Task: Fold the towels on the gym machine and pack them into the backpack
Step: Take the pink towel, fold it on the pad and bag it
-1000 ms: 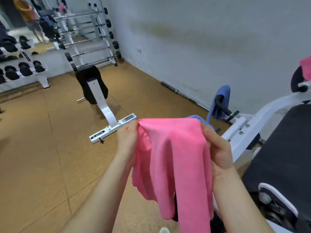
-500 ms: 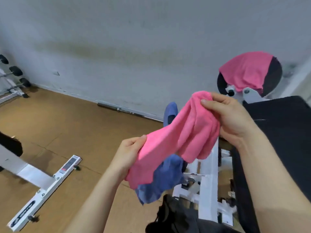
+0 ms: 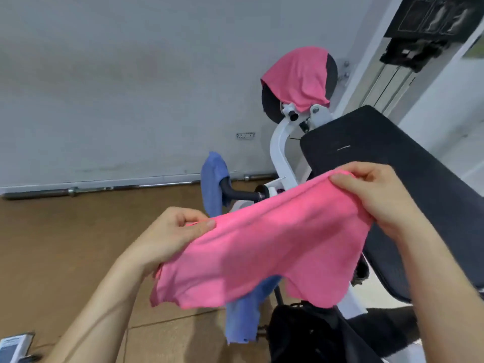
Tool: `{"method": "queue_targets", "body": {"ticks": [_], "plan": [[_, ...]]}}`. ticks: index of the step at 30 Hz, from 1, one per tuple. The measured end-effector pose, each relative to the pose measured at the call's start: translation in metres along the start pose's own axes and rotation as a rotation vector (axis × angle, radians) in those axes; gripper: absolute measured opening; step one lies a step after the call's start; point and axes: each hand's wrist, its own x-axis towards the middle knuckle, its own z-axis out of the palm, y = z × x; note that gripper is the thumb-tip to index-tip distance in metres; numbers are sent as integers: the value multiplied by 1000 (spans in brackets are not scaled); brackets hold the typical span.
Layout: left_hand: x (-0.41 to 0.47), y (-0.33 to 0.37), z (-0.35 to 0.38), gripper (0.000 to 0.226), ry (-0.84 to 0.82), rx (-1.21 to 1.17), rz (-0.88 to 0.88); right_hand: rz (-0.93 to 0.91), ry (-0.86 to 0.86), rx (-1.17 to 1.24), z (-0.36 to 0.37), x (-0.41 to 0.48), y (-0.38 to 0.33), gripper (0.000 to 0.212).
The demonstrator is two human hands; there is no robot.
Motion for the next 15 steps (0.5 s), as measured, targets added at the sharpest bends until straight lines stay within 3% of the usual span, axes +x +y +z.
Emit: {"method": "queue_targets", "body": {"ticks": [2, 4, 8, 12, 15], "plan": [[28, 0, -9, 20, 89, 10, 99, 114, -106, 22, 2, -2, 7, 12], [65, 4, -5, 32, 163, 34, 207, 223, -136, 112, 1, -5, 21, 19], [141, 11, 23, 22, 128, 190, 347, 424, -105, 260, -14, -13, 54, 17], [193, 16, 49, 21, -136, 708, 513, 475, 100, 241, -37, -6, 100, 22], [229, 18, 65, 32, -259, 850, 506, 431, 344, -57, -48, 16, 136, 18]]}}
